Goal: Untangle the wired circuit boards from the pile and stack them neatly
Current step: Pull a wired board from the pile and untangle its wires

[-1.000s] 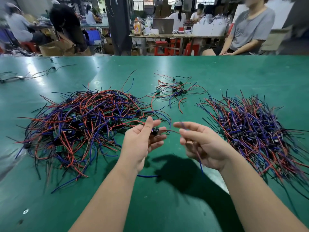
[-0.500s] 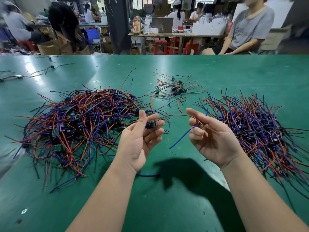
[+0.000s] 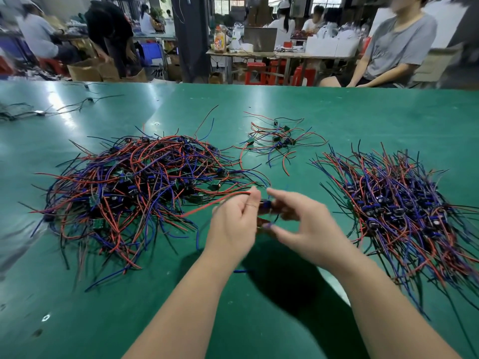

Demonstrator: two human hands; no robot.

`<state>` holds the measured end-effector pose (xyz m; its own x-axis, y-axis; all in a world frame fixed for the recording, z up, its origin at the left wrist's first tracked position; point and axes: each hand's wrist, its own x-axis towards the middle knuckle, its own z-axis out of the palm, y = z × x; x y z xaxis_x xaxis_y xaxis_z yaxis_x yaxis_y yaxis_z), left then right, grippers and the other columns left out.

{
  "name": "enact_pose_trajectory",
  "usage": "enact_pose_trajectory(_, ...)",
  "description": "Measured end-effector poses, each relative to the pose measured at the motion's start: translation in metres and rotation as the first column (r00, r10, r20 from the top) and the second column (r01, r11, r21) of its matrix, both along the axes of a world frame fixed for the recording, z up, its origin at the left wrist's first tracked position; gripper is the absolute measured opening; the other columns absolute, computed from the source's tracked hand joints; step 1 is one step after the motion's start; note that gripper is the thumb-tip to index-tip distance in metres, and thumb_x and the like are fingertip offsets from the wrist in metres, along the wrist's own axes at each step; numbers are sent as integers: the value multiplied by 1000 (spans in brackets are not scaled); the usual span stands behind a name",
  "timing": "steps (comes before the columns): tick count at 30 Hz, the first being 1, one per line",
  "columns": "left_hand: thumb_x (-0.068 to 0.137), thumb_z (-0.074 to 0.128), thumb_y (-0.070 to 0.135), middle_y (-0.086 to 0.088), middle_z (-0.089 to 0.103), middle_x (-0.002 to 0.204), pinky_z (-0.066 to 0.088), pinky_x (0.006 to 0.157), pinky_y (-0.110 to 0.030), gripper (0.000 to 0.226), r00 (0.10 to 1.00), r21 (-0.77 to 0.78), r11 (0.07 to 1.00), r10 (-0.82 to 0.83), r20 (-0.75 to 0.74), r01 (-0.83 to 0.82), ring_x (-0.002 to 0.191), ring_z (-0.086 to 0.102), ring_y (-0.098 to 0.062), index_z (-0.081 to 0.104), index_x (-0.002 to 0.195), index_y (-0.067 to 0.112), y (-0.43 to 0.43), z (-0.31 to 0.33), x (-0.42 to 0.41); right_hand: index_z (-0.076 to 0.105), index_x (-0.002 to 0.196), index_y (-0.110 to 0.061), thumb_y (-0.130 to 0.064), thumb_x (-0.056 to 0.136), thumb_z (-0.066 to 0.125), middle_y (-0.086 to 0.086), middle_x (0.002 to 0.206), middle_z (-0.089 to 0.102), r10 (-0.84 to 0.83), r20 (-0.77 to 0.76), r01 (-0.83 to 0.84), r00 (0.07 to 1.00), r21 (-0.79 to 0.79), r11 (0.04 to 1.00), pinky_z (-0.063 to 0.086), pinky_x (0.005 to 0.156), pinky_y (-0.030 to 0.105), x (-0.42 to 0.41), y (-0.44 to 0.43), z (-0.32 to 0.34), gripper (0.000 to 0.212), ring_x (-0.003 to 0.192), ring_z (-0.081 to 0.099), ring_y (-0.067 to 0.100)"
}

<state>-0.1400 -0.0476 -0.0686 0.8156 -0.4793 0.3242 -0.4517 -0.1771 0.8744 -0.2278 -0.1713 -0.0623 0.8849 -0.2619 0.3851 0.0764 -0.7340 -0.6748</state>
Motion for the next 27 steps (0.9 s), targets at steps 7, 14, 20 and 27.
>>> enact_pose_trajectory(7,88,42,46,-5,72,83,50,84,-38,46,990,115,993,-4,144,-13,99,66,-27,65,76,7,0,2,-4,76,86,-23,-9,77,76,-3,73,72,-49,-54,53,997,86,995,55,72,31,7,-4,15,17,66,64,11)
enact_pose_trajectory(14,91,48,31,-9,73,84,53,81,-41,35,997,188,980,76,-33,-69,86,68,-30,64,112,8,4,-3,11,72,83,-10,-17,78,71,12,76,70,-527,-218,527,821,-63,847,51,60,26,90,-74,85,9,64,60,20)
enact_pose_trajectory(20,90,53,28,2,73,97,46,78,-21,34,995,272,958,99,-6,-94,90,65,-17,63,121,23,5,-2,5,32,146,-11,-34,84,69,6,123,51,-512,-403,403,759,-328,854,46,83,32,144,-103,111,76,99,55,18)
enact_pose_trajectory(27,84,51,23,0,69,86,49,73,-30,20,997,345,935,74,24,-78,86,61,-26,67,96,20,4,-6,6,67,116,-21,-34,84,67,-1,112,68,-142,-454,-65,880,-410,910,42,82,21,149,-31,68,35,101,61,16)
